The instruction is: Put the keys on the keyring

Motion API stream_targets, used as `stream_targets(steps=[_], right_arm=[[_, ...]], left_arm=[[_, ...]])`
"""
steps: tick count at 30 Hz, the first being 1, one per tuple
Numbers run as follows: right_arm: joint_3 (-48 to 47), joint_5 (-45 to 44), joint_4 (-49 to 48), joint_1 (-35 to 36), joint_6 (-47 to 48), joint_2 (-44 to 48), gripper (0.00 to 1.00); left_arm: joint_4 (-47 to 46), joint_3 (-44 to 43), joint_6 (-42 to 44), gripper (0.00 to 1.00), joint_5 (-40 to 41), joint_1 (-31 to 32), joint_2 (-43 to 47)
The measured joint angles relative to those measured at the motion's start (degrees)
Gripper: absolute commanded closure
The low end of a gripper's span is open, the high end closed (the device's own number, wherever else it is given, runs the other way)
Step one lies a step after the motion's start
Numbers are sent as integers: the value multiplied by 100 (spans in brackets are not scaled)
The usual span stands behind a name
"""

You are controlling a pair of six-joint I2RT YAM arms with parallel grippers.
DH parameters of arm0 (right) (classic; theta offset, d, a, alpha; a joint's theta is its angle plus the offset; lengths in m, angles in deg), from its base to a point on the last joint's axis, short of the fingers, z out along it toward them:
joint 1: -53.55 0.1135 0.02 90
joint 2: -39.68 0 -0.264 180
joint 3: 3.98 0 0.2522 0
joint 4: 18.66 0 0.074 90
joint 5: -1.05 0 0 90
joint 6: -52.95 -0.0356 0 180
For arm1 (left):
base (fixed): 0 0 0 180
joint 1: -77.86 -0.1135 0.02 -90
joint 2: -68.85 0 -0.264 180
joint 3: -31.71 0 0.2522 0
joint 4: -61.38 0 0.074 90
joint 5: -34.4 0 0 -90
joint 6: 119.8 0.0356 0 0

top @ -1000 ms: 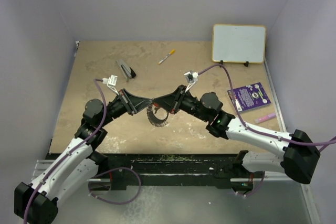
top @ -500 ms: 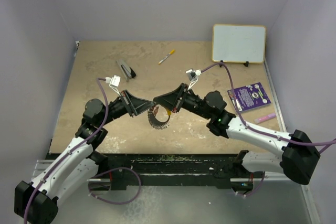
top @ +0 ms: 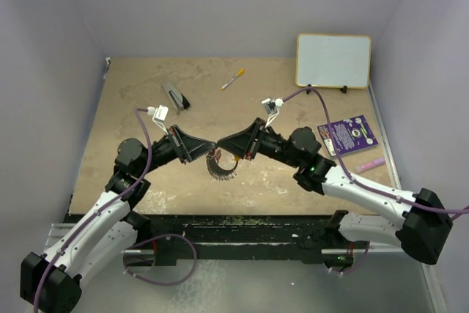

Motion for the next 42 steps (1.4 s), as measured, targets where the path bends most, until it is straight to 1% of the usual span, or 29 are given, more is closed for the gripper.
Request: stream_targets(steps=[3, 8, 16, 18, 19, 23, 32, 42], right_arm=[[-2, 2, 227, 0, 48, 175, 78], [-24, 24, 601, 0, 105, 192, 79], [-52, 164, 710, -4, 107, -13, 79], [-57, 166, 710, -7, 107, -20, 78], [-66, 166, 717, -9, 109, -20, 75], [-76, 155, 787, -20, 140, 31, 70], [-96, 90, 896, -44, 208, 413, 69], [-264, 179, 868, -44, 214, 114, 69]], left_arm=[[-20, 0, 37, 96, -4, 0, 0], [-17, 0, 55, 96, -4, 0, 0], [-15, 0, 66, 96, -4, 0, -4], [-15, 0, 70, 96, -7, 0, -11], [-15, 0, 83, 96, -4, 0, -11], [-13, 0, 103, 96, -7, 0, -11], [-13, 0, 105, 96, -44, 0, -11], [-11, 0, 146, 96, -48, 0, -13]])
